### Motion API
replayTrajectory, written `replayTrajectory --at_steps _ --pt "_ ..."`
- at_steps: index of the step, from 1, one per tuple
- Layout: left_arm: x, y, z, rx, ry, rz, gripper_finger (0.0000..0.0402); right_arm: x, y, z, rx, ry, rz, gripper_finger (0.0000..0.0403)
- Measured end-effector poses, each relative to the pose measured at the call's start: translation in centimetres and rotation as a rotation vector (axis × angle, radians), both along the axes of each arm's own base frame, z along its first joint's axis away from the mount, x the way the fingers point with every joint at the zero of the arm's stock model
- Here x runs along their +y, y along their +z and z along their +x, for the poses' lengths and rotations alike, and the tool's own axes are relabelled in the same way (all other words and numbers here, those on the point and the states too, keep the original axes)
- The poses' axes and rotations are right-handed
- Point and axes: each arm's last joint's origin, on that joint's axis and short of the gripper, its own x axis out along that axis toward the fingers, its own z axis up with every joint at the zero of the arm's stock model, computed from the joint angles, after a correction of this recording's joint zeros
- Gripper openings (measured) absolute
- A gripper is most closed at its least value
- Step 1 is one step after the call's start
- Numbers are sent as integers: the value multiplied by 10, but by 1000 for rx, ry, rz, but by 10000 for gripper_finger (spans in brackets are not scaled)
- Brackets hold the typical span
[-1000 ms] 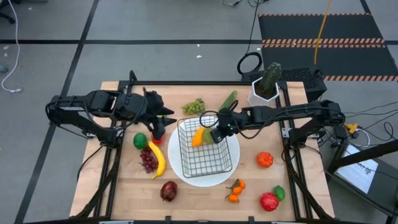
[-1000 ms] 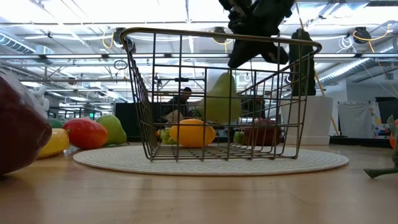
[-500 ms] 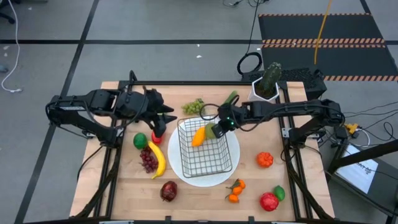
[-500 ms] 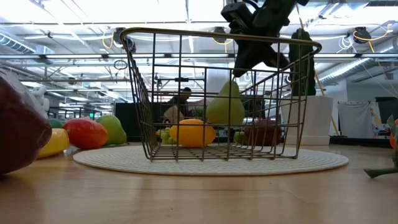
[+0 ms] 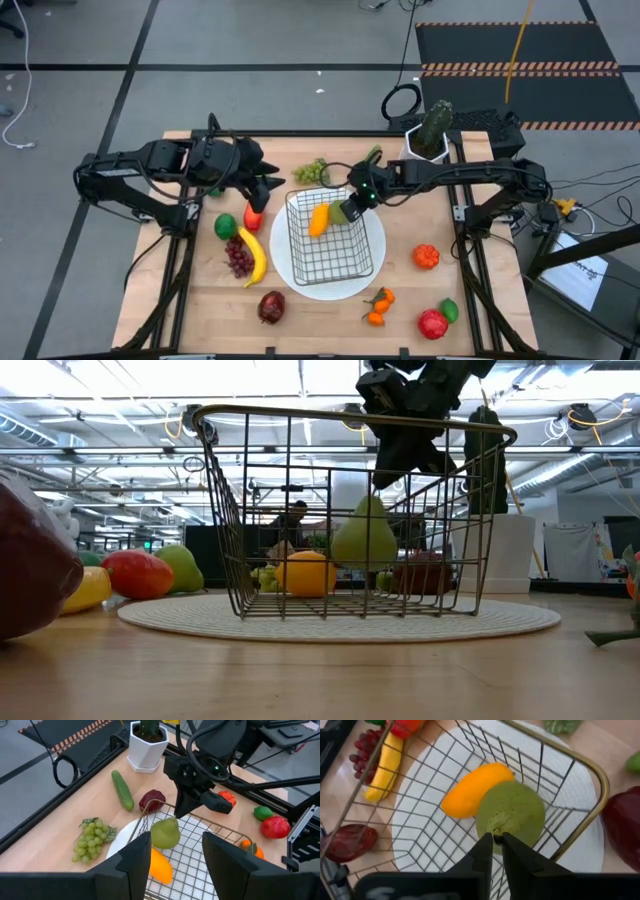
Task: Build produce basket
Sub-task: Put the bottom green pear into the black wire basket, then put the yellow and red mango into the black wire basket
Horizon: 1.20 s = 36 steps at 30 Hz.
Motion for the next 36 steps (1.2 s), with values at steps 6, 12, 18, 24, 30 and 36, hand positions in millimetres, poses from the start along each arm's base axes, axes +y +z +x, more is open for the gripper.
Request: replayTrajectory --at_steps 6,12,18,24,30,36 --pt "2 0 0 0 7 0 177 -1 1 2 -24 15 -15 83" --pt "2 0 0 4 1 5 177 -2 6 8 -107 32 -41 119" --pt "1 -8 -6 97 -2 -18 177 -1 25 11 -268 61 -87 129" --pt "1 -20 -15 241 35 -53 177 1 50 9 -434 104 -161 130" --pt "2 -45 -19 382 110 -113 177 -1 62 -2 -454 50 -224 130" --pt "4 -80 -20 471 319 -301 177 -6 72 -12 -466 65 -264 130"
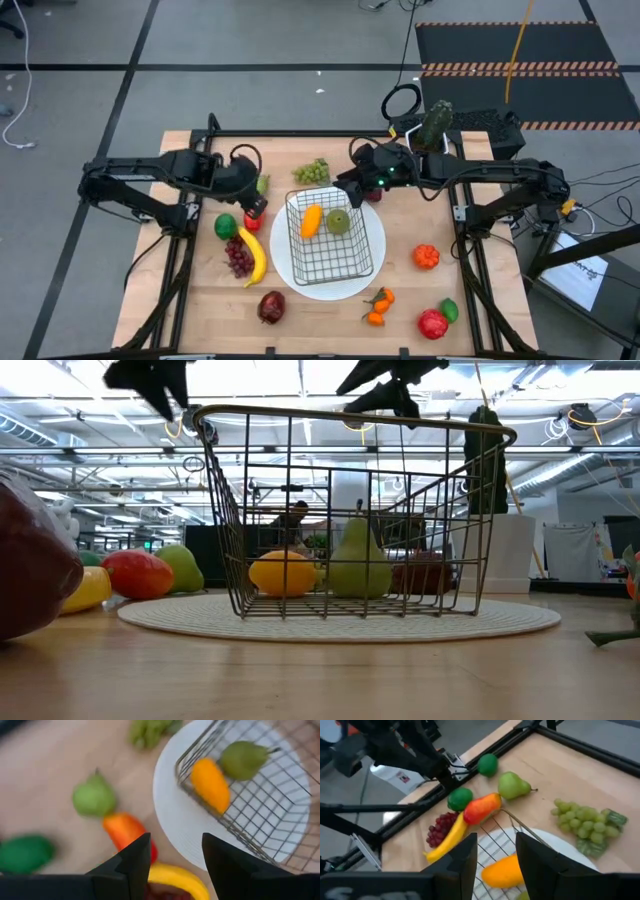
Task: Build produce basket
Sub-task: Put the yellow and red mango into the black wire basket
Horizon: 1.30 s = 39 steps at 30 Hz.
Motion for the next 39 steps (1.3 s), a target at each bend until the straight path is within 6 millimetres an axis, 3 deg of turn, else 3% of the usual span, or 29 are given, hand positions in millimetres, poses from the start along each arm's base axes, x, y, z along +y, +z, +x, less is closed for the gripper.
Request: replayTrajectory --at_steps 11,21,25,39 --pt "0 -68 -7 203 242 -293 194 -29 5 -31 128 -33 -111 130" --pt "13 -101 -9 213 377 -311 353 -60 3 -50 172 105 -136 130" --pt "20 -118 -5 205 403 -283 390 -69 3 -55 163 170 -160 130" --pt "36 -163 10 301 341 -256 361 -74 -4 -66 220 289 -124 130"
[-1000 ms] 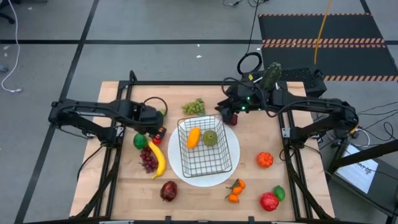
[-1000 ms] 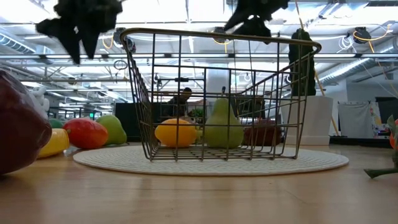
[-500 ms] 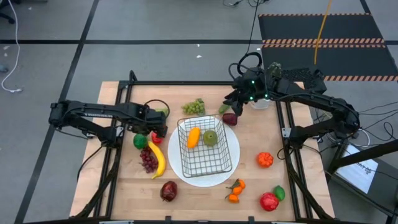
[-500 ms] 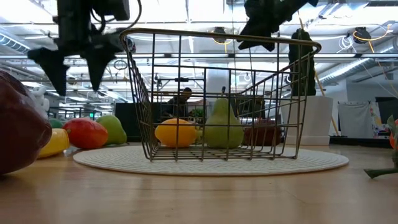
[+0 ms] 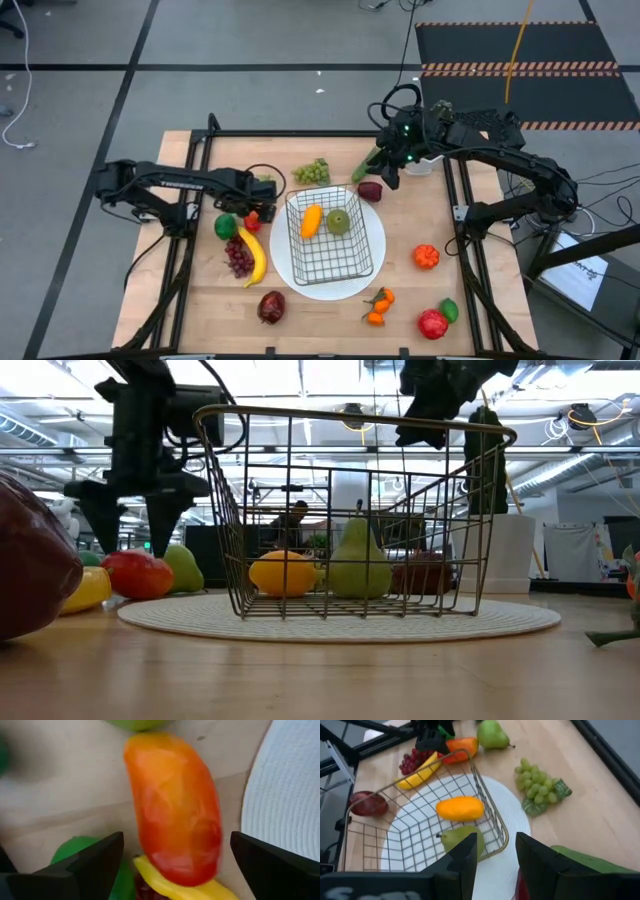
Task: Build produce basket
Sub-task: Put the yellow and red mango into the black wire basket
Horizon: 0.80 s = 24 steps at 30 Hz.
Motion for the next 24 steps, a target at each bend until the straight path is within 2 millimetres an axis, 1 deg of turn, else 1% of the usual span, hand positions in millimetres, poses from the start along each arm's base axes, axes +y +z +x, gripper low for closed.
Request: replayTrajectory --at_steps 7,12,17,19,21,24 --pt "10 -18 10 32 -63 -56 343 -1 1 1 -16 12 -24 130" --pt "15 -28 13 48 -105 -97 319 -2 4 3 -54 15 -54 130" --pt "17 -28 13 44 -139 -115 281 -5 12 9 -140 -45 -25 130" --pt "18 -27 13 39 -155 -115 274 -6 14 10 -170 -77 6 130" --pt "17 -23 12 17 -173 -120 276 -5 16 12 -191 -110 48 130" --pt "16 -14 11 -38 -192 -137 294 -3 18 14 -210 -151 116 130"
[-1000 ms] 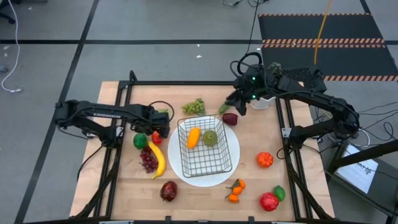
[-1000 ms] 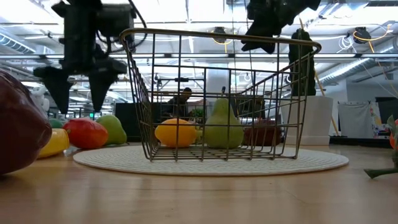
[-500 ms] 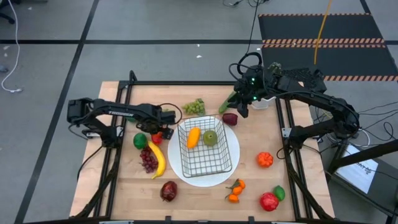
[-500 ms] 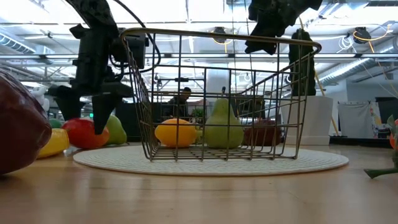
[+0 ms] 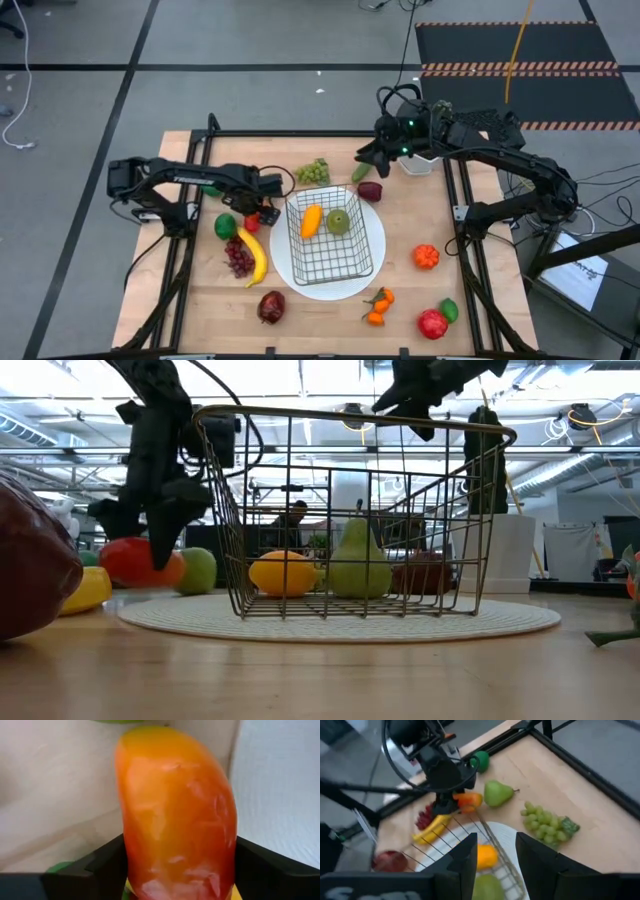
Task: Build produce basket
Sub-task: Put the yellow and red mango into the black wire basket
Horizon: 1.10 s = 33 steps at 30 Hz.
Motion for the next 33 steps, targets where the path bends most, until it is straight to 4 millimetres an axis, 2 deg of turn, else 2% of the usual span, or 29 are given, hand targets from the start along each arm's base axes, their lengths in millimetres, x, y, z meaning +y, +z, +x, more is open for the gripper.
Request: replayTrajectory --at_steps 4,11,20,24,29,33 --pt "-4 22 -7 -88 -12 2 307 7 1 4 -9 -30 104 130" --pt "-9 74 -21 -325 -12 50 279 29 3 14 -24 -42 227 130" --pt "-22 143 -50 -723 29 93 303 66 9 28 -83 -125 194 130" --pt "-29 173 -65 -948 33 104 294 76 11 31 -107 -174 181 130" --pt "-34 200 -80 -1198 23 171 279 88 16 34 -164 -176 202 130" --pt "-37 217 -85 -1368 -8 208 288 102 17 36 -185 -188 209 130"
